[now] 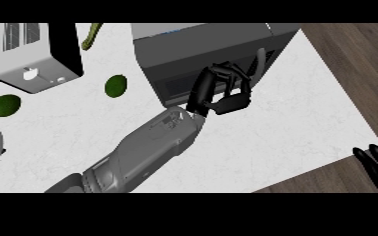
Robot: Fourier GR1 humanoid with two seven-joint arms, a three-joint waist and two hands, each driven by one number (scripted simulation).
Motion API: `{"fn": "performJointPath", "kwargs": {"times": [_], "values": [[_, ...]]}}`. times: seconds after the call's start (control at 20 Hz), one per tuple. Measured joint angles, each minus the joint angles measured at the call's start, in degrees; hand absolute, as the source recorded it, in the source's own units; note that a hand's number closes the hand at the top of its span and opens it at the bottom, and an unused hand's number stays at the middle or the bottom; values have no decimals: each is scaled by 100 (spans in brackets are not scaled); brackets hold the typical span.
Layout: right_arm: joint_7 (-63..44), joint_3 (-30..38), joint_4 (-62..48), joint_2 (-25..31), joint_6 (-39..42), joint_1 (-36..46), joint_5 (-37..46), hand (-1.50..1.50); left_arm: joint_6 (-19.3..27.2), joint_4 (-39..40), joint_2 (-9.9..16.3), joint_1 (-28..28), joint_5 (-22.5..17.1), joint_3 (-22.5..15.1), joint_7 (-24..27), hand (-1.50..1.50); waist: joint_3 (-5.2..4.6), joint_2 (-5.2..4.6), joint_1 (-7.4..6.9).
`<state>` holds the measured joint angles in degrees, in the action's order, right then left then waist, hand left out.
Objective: Pick up the milk, place it into the microwave and close the microwave
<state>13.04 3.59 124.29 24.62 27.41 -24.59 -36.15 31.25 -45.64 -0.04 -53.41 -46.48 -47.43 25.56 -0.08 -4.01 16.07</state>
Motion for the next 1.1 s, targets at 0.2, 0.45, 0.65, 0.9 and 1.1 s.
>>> {"fn": "performJointPath", "kwargs": {"times": [0.2,0.45,0.65,0.9,1.1], "values": [[-30,-34,72,53,76,30,-85,-150,51,17,1,8,-128,-24,209,150,1,-11,25],[-82,-67,164,137,171,36,-201,-150,145,40,1,31,-269,-35,456,150,1,-18,79],[-129,-103,230,184,212,50,-285,-150,183,54,1,29,-369,-48,612,150,1,-34,102],[-189,-98,309,262,245,71,-354,-150,262,80,1,36,-465,-71,823,150,0,-47,148],[-230,-106,367,296,247,87,-407,-150,296,103,1,26,-542,-88,946,150,1,-58,171]]}}
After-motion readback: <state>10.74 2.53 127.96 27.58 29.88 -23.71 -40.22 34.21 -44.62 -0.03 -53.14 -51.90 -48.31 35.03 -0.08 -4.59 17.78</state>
